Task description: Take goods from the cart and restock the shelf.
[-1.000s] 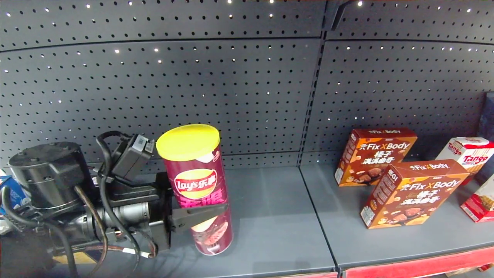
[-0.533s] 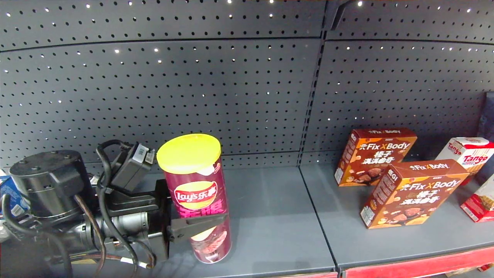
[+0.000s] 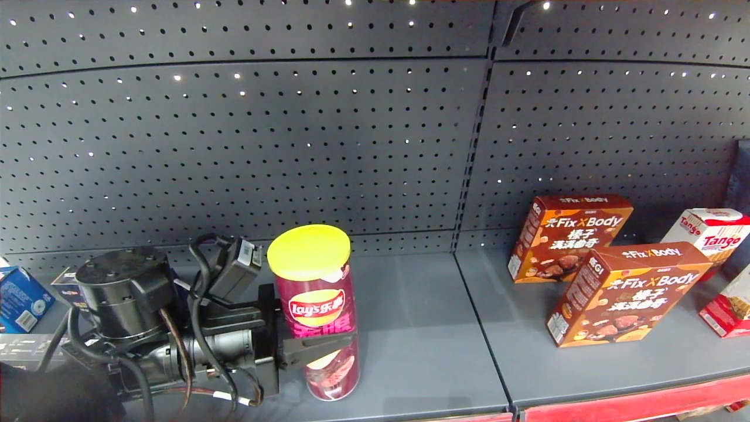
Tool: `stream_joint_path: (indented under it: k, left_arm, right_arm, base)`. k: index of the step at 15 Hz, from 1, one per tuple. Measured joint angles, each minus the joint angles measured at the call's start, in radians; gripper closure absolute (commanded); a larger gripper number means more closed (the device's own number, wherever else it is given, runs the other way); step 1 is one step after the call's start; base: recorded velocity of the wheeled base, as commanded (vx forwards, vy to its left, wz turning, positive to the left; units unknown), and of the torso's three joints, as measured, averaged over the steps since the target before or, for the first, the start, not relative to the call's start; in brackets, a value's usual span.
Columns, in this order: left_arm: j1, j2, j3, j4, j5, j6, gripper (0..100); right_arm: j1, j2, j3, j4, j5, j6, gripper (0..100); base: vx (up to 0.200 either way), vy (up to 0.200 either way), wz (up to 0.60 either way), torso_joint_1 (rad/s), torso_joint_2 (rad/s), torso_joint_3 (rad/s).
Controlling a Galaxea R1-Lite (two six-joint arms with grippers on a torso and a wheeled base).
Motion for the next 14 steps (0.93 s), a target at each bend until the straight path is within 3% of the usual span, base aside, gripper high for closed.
stream_joint_path:
  k: [14]
  left_arm:
    - [-0.001,0.119,-0.011,-0.041,-0.002,0.015,100]
  right_arm:
    - [-0.001,-0.005,0.005,0.000,-0.001,0.000,100]
  base:
    - [0.000,0.000,0.00,0.000,0.00,0.000]
